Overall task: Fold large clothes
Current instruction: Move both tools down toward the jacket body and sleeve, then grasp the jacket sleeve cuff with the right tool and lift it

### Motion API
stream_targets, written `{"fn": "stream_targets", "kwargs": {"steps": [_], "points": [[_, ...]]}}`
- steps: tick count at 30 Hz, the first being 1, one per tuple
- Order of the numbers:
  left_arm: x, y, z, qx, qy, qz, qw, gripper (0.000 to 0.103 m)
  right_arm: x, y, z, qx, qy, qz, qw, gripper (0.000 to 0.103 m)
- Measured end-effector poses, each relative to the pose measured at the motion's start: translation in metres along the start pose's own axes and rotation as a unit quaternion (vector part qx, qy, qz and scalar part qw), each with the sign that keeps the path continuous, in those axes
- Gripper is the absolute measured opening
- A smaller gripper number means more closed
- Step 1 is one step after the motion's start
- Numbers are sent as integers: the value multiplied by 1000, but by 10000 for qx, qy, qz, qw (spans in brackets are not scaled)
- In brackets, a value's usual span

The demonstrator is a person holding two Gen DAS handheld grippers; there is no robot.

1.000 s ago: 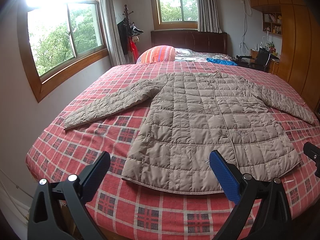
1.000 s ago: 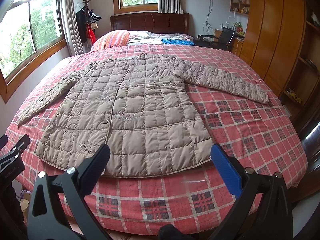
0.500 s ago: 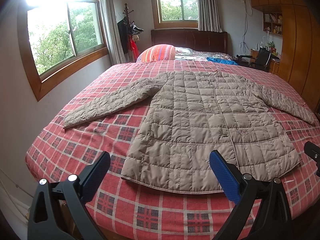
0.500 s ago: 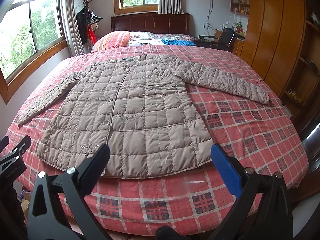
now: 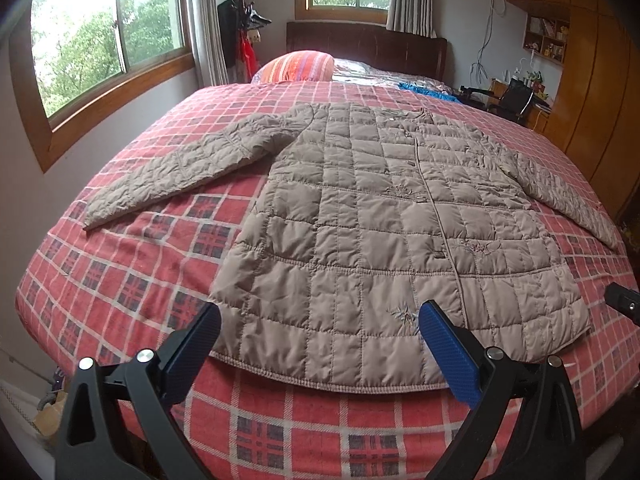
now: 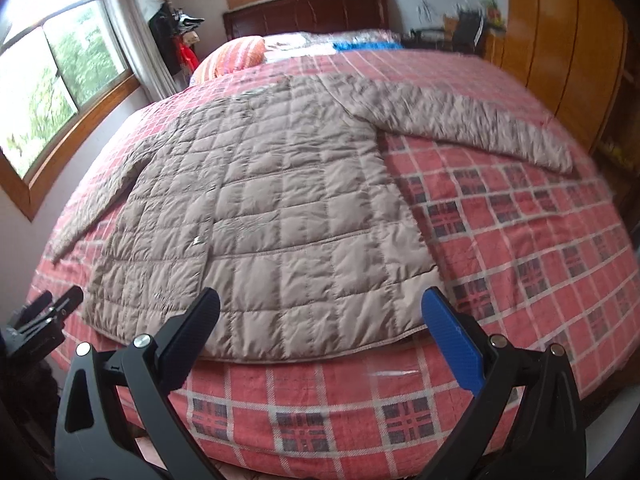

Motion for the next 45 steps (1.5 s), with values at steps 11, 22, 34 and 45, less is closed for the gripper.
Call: {"fn": "stream_targets", "kwargs": {"steps": [11,22,34,45], "points": [[95,94,94,-463,763,-419,9951,99,233,37,90,-83,1296,-1105,9854,100],[231,202,151,-1413,398,-1533,9772,97,411,114,118,-792,2387,-1093,9617,100],[276,261,153,-2003,88,-2076,9575,77,446,154,131,-843,2604,-777,9587,100],[266,281,148,-1966,646,-1535,9662,51,440,175,132,-1005,2190,-1161,9636,70]]}}
Point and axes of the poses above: each gripper's, at about its wrist camera, not at the fingertips, and y roughly the way its jaws point, x to its right, z to its top, the point moved 10 cm from there along y, roughly the way its jaws point, and after that the axes turned 5 degrees about -y, right-handed, at the moved point
